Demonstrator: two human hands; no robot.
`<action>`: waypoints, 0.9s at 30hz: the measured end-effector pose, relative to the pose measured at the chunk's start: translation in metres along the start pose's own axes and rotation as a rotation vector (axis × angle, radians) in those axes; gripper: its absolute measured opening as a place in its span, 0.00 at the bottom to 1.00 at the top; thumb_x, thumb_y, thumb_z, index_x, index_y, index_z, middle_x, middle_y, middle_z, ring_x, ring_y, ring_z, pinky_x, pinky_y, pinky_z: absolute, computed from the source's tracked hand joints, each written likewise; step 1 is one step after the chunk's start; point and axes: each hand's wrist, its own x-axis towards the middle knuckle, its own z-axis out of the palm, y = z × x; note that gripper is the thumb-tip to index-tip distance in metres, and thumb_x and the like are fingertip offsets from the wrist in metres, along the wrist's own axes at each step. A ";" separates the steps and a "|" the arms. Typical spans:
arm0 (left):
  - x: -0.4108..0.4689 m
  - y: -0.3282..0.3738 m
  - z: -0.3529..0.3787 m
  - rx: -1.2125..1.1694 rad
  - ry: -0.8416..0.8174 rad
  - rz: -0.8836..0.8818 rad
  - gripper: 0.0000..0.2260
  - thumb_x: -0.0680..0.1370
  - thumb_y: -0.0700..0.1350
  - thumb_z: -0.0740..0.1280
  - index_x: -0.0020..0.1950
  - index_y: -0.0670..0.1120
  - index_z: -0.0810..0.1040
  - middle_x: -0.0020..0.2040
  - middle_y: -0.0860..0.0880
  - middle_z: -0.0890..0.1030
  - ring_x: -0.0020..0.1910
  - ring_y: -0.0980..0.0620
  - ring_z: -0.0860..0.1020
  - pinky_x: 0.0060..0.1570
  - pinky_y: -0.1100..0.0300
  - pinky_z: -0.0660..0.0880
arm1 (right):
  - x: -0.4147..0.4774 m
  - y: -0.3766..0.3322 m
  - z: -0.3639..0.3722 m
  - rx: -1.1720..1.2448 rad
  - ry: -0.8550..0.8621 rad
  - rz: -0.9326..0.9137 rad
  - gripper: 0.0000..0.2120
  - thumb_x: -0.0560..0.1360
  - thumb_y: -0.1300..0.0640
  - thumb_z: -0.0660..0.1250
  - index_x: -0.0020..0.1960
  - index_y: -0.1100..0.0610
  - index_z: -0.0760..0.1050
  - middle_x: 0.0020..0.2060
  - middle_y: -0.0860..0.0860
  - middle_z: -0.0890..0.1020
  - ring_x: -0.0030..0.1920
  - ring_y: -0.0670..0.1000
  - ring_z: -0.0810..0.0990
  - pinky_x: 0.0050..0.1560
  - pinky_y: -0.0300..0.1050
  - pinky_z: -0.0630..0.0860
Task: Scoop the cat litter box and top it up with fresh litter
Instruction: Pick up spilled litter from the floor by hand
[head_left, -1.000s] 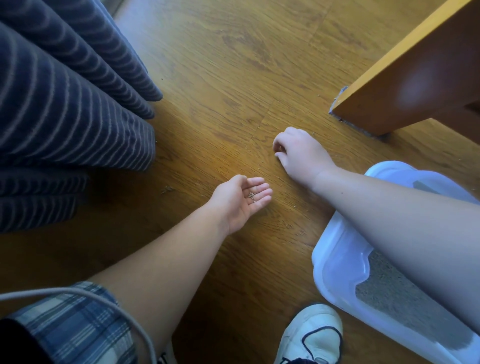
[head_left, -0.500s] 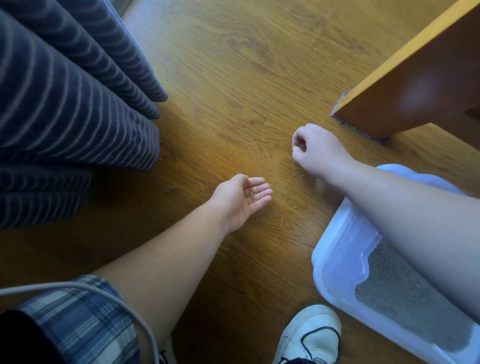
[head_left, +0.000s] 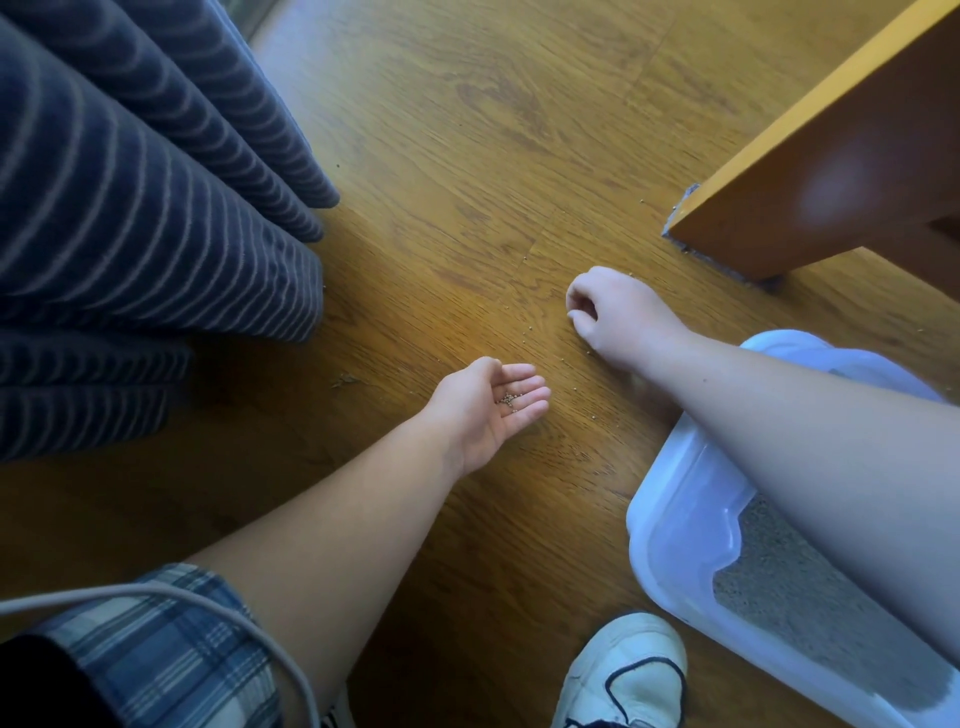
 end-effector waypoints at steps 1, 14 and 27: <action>0.000 0.000 -0.001 -0.001 -0.002 0.001 0.16 0.84 0.41 0.53 0.58 0.35 0.78 0.56 0.37 0.82 0.54 0.43 0.83 0.50 0.52 0.82 | 0.000 0.000 0.000 -0.006 0.006 0.005 0.05 0.77 0.56 0.64 0.44 0.49 0.74 0.43 0.45 0.74 0.47 0.51 0.75 0.47 0.48 0.73; 0.002 -0.008 0.013 -0.031 -0.042 -0.024 0.17 0.84 0.43 0.52 0.59 0.34 0.75 0.51 0.38 0.80 0.50 0.42 0.81 0.50 0.51 0.81 | -0.040 -0.039 -0.016 0.141 -0.253 -0.109 0.04 0.73 0.55 0.65 0.41 0.48 0.77 0.35 0.44 0.79 0.38 0.43 0.76 0.41 0.45 0.73; -0.002 -0.013 0.019 0.092 0.005 -0.049 0.15 0.83 0.40 0.53 0.56 0.34 0.77 0.52 0.38 0.80 0.49 0.44 0.82 0.45 0.53 0.83 | -0.047 0.007 -0.025 -0.129 -0.082 0.192 0.07 0.74 0.59 0.63 0.40 0.48 0.74 0.42 0.46 0.79 0.46 0.53 0.78 0.47 0.49 0.77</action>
